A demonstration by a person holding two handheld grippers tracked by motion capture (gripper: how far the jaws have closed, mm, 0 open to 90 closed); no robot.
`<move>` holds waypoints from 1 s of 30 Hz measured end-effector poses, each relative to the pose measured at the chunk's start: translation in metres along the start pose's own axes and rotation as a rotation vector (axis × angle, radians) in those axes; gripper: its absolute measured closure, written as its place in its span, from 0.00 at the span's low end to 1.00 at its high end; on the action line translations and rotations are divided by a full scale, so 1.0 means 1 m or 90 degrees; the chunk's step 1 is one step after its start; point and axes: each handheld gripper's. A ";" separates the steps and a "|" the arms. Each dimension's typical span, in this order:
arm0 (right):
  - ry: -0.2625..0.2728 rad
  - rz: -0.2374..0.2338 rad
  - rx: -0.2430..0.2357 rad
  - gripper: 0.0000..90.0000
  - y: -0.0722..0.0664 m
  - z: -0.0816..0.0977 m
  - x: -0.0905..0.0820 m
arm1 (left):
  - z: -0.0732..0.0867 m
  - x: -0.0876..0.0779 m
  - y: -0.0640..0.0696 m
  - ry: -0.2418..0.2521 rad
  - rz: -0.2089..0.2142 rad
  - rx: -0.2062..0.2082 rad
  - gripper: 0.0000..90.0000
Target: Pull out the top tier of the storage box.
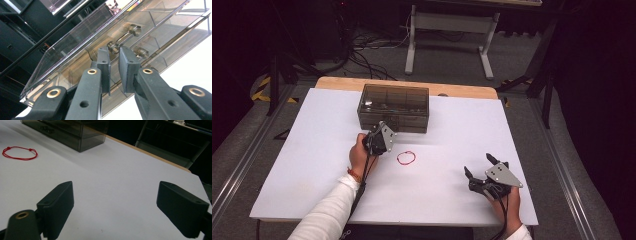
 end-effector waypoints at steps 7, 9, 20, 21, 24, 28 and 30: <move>0.000 -0.001 -0.001 0.17 0.000 0.000 0.000 | 0.000 -0.007 0.000 0.003 0.007 -0.004 0.89; 0.000 -0.001 -0.002 0.17 -0.001 -0.001 0.000 | 0.002 -0.010 0.000 0.008 0.007 0.003 0.89; 0.001 0.000 -0.001 0.17 -0.001 0.000 0.000 | 0.008 -0.017 -0.005 0.003 0.061 -0.026 0.87; 0.001 0.000 -0.001 0.17 -0.001 0.000 0.000 | 0.008 -0.017 -0.005 0.003 0.061 -0.026 0.87; 0.002 0.001 0.000 0.17 0.000 0.000 -0.001 | 0.008 -0.025 -0.012 0.020 0.090 -0.043 0.88; 0.002 -0.001 -0.002 0.17 -0.001 -0.001 -0.001 | 0.003 -0.034 -0.020 0.034 0.125 -0.045 0.99; 0.001 -0.001 -0.003 0.17 -0.001 -0.001 -0.001 | -0.001 -0.038 -0.026 0.035 0.134 -0.044 1.00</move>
Point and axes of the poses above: each handheld gripper's, and its own axes: x roughly forward along the jaws, z roughly out of its underside, y roughly to its right, and after that the axes turned 10 degrees about -y, right-handed
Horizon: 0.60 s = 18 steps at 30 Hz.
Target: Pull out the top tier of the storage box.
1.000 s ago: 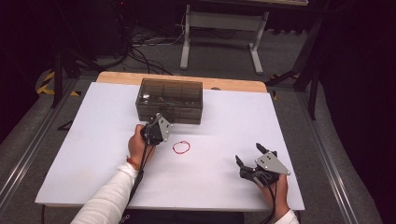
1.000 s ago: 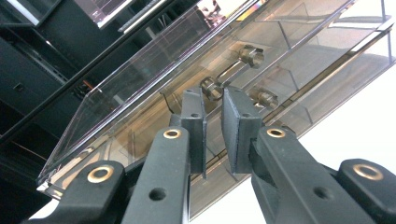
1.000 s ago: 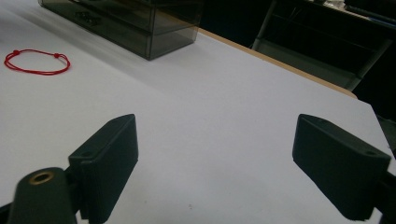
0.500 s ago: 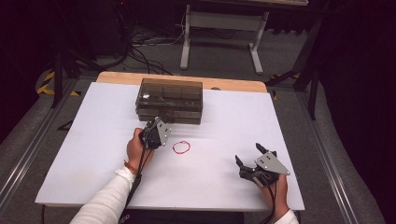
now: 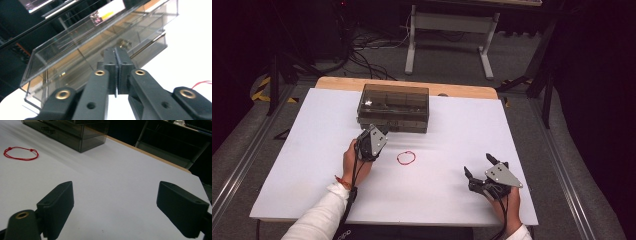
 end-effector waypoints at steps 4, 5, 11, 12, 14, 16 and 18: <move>-0.001 -0.003 -0.003 0.17 0.000 0.000 0.001 | -0.016 -0.001 -0.023 -0.019 0.016 -0.007 1.00; -0.001 -0.003 -0.003 0.17 0.000 0.000 0.001 | -0.019 0.001 -0.030 -0.024 0.018 -0.016 1.00; -0.002 -0.003 -0.001 0.17 0.000 0.001 0.001 | -0.024 0.014 -0.052 -0.068 0.036 -0.022 1.00; -0.002 -0.003 -0.001 0.17 0.000 0.001 0.001 | -0.024 0.014 -0.052 -0.068 0.036 -0.022 1.00; -0.002 -0.003 -0.001 0.17 0.001 0.001 0.000 | -0.023 0.021 -0.057 -0.082 0.031 -0.019 1.00; -0.002 -0.003 -0.002 0.17 0.001 0.001 0.000 | -0.022 0.023 -0.057 -0.088 0.032 -0.021 1.00; -0.002 -0.003 -0.003 0.17 0.001 0.001 0.000 | -0.020 0.027 -0.057 -0.098 0.047 -0.028 1.00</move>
Point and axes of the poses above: each handheld gripper's, and its own axes: x roughly forward along the jaws, z roughly out of its underside, y roughly to its right, and after that the axes turned 10 degrees about -y, right-handed
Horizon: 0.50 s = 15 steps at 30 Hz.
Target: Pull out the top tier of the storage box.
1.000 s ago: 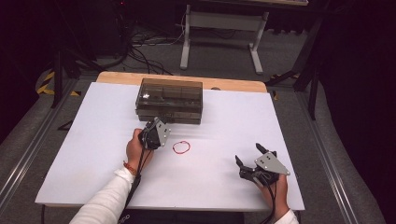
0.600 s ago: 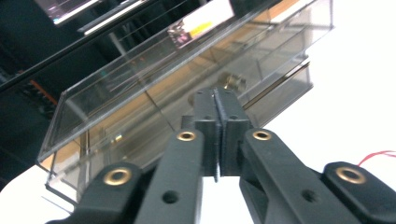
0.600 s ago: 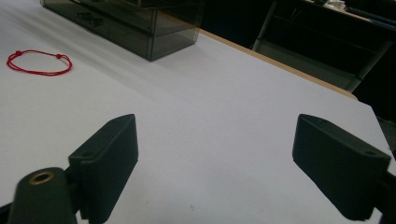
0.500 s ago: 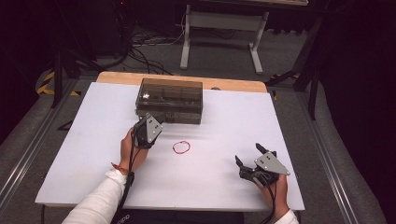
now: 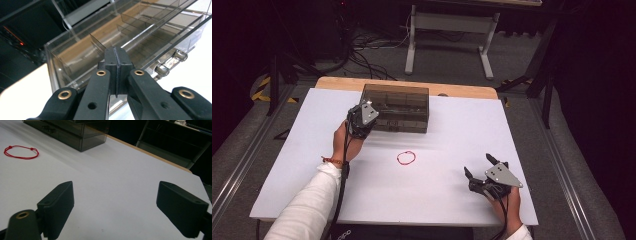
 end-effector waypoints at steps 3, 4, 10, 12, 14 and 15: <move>0.000 -0.001 0.000 0.17 0.000 0.000 0.000 | 0.000 0.002 -0.001 0.002 0.010 -0.022 1.00; 0.000 0.001 0.000 0.17 0.000 0.000 0.000 | 0.000 0.002 -0.001 0.002 0.010 -0.022 1.00; 0.002 0.002 0.007 0.16 0.001 0.000 0.000 | -0.003 0.002 -0.004 -0.020 0.038 -0.026 1.00; 0.001 0.002 0.005 0.16 0.000 0.000 0.000 | -0.006 0.002 -0.006 -0.033 0.045 -0.020 1.00; 0.002 0.002 0.005 0.16 0.000 0.000 0.000 | -0.007 0.002 -0.007 -0.039 0.050 -0.021 1.00; 0.003 0.001 0.006 0.16 0.000 0.000 0.000 | -0.007 0.002 -0.008 -0.043 0.056 -0.021 1.00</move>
Point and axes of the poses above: each handheld gripper's, and its own axes: x roughly forward along the jaws, z roughly out of its underside, y roughly to its right, and after that the axes turned 10 degrees about -y, right-handed
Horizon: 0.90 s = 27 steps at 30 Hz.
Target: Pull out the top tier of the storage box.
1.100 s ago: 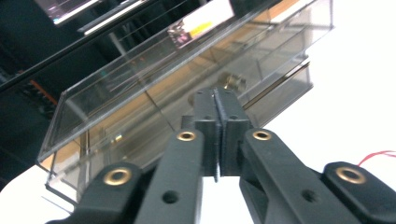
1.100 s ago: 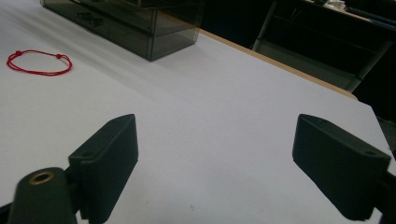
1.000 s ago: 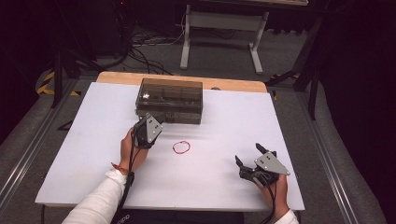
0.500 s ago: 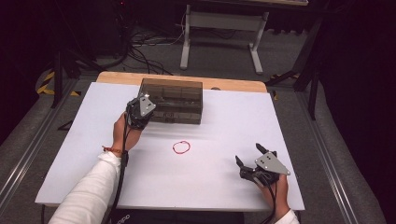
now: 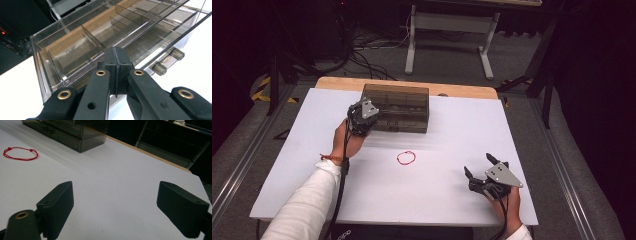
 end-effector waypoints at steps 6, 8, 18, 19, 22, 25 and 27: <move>0.000 0.001 -0.001 0.16 0.000 0.000 0.000 | -0.004 -0.002 -0.005 -0.035 0.049 0.012 1.00; 0.001 0.000 -0.001 0.17 0.000 -0.001 -0.001 | -0.006 -0.003 -0.006 -0.053 0.054 0.019 1.00; 0.004 -0.002 -0.004 0.17 -0.001 -0.001 -0.002 | -0.009 -0.001 -0.007 -0.078 0.050 0.044 1.00; 0.004 -0.002 -0.004 0.17 -0.001 -0.001 -0.002 | -0.009 -0.001 -0.007 -0.081 0.050 0.045 1.00; 0.002 -0.004 -0.005 0.17 -0.002 -0.001 -0.002 | -0.010 0.001 -0.010 -0.098 0.042 0.058 1.00; 0.001 -0.005 -0.006 0.17 -0.002 -0.001 -0.002 | -0.011 0.004 -0.012 -0.128 0.039 0.077 1.00; 0.003 -0.007 -0.007 0.17 -0.002 -0.001 -0.002 | -0.011 0.004 -0.013 -0.132 0.042 0.079 1.00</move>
Point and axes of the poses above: each handheld gripper's, and its own axes: x roughly forward along the jaws, z roughly out of its underside, y roughly to its right, and after that the axes turned 10 degrees about -y, right-handed
